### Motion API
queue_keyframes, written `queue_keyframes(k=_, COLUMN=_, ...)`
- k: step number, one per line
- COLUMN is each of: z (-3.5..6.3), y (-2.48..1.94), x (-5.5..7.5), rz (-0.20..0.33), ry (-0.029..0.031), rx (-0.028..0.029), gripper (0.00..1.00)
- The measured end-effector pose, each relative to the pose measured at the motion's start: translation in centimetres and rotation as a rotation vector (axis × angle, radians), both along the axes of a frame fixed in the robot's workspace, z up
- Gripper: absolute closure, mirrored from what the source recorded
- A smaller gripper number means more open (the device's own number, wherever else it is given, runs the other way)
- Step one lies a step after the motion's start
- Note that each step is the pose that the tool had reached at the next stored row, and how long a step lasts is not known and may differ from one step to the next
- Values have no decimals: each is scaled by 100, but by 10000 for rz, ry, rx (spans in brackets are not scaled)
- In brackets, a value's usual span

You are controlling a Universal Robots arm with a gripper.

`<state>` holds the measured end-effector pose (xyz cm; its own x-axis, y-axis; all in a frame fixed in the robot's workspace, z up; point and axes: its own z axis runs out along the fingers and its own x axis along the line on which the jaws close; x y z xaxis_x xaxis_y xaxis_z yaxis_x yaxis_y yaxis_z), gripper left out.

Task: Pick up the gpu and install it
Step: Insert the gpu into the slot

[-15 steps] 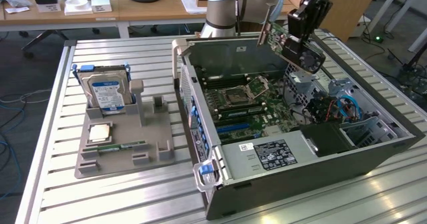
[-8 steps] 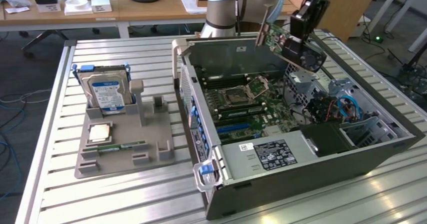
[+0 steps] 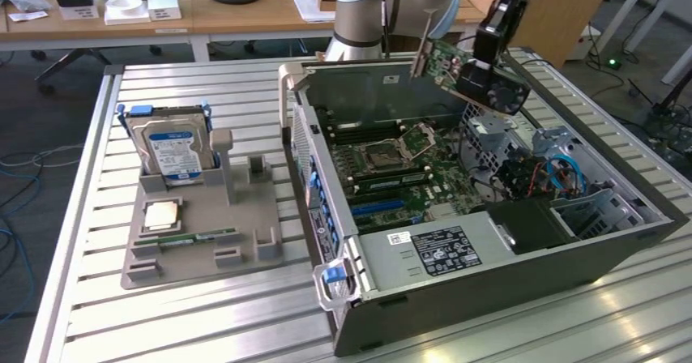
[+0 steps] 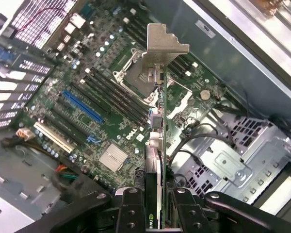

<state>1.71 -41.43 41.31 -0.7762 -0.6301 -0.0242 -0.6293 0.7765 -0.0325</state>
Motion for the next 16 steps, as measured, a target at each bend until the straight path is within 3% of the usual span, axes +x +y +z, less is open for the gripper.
queue_keyframes(k=16, z=-5, y=0, x=-1, rz=2466, ry=0, rx=-13, gripper=74)
